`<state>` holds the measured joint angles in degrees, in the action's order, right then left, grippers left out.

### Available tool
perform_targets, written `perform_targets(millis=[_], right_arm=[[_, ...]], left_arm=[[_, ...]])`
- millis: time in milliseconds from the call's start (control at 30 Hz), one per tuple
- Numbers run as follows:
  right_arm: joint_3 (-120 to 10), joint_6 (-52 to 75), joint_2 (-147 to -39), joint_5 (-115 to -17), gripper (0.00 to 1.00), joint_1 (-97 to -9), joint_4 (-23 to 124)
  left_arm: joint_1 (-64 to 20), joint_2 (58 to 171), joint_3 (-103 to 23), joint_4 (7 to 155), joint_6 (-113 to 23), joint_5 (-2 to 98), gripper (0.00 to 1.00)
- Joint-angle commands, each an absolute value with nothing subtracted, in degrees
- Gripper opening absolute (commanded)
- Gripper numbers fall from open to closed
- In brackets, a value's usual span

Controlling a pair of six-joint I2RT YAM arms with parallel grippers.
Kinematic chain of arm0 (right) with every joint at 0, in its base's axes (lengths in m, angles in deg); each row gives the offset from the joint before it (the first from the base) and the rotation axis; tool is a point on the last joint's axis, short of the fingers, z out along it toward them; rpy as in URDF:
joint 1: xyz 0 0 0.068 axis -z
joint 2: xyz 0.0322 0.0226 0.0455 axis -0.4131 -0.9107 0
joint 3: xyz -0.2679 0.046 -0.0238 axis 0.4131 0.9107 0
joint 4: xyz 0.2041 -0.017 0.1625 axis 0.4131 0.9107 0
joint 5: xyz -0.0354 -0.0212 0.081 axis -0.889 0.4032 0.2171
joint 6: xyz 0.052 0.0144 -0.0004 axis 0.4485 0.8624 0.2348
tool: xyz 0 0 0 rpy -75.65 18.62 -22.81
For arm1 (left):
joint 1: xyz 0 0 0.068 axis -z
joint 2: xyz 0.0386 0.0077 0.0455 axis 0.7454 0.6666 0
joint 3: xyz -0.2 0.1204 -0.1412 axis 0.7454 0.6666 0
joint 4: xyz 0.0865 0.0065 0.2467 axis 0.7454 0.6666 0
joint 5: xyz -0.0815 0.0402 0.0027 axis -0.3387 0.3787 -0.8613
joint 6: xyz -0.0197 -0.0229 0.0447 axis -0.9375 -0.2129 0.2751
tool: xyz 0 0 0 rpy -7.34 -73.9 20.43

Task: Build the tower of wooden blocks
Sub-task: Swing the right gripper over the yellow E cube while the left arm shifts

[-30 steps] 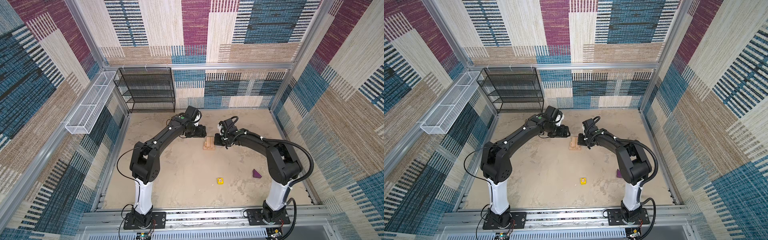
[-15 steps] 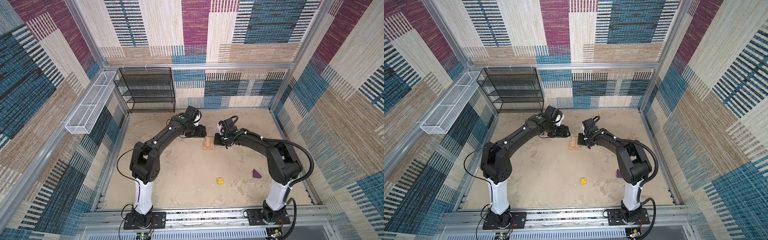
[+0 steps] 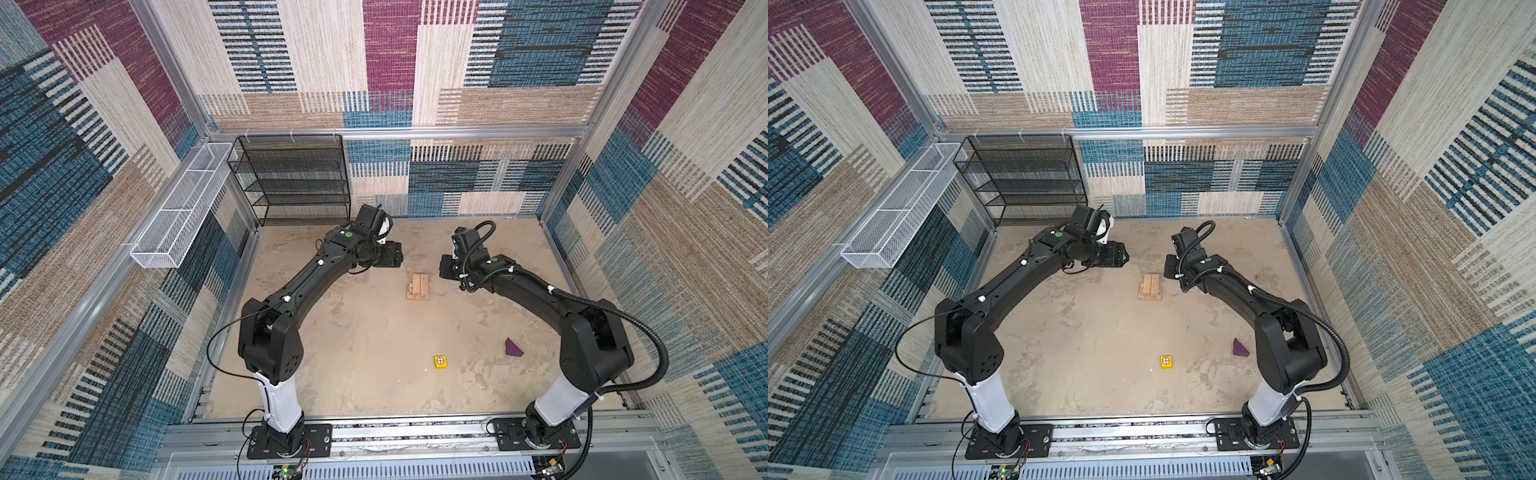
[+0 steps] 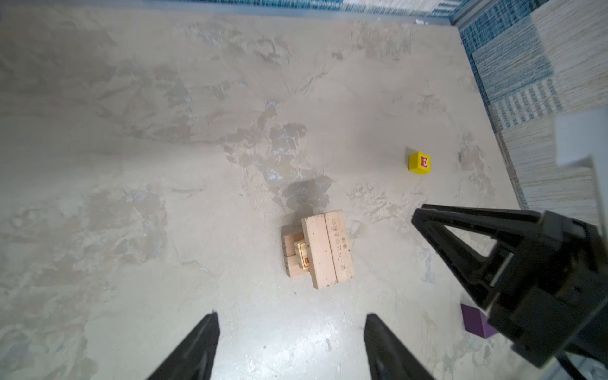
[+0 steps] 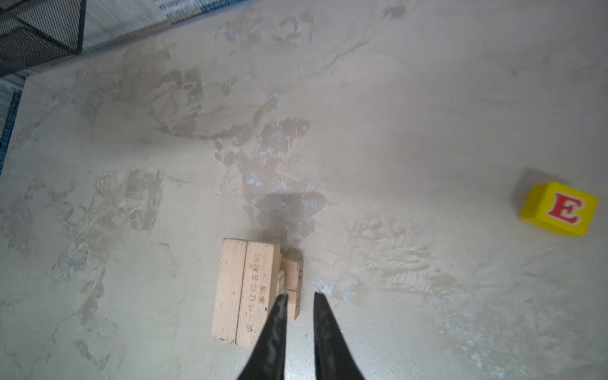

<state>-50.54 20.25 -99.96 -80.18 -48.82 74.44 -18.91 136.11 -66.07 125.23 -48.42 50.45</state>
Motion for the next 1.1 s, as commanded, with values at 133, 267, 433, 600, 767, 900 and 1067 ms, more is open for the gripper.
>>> perform_targets(millis=[133, 267, 433, 600, 767, 900, 1067], right_arm=[[-49.93, 17.69, -91.22, -83.63, 0.49, -45.42, 74.08], [-46.50, 16.53, -85.39, -81.29, 0.68, -40.06, 76.67], [-41.10, 17.62, -79.97, -82.36, 0.74, -35.87, 80.79], [-36.00, 20.47, -76.44, -82.70, 0.76, -35.30, 84.95], [-31.43, 20.68, -75.38, -82.20, 0.75, -35.30, 84.92], [-31.29, 19.37, -79.58, -80.06, 0.73, -35.30, 82.73], [-37.38, 18.79, -88.90, -86.45, 0.71, -35.21, 81.22]], left_arm=[[-18.09, 133.20, -63.74, 120.10, -43.52, 51.28, 0.74], [-17.01, 132.62, -65.19, 120.72, -40.53, 46.61, 0.75], [-14.74, 129.91, -65.22, 120.81, -36.07, 45.35, 0.75], [-10.43, 128.21, -66.25, 123.58, -31.33, 46.22, 0.75], [-5.90, 125.58, -64.83, 125.22, -27.62, 49.81, 0.75], [-4.26, 124.12, -62.74, 125.65, -28.43, 50.36, 0.75], [-3.55, 123.59, -59.25, 124.10, -29.91, 52.18, 0.75]])
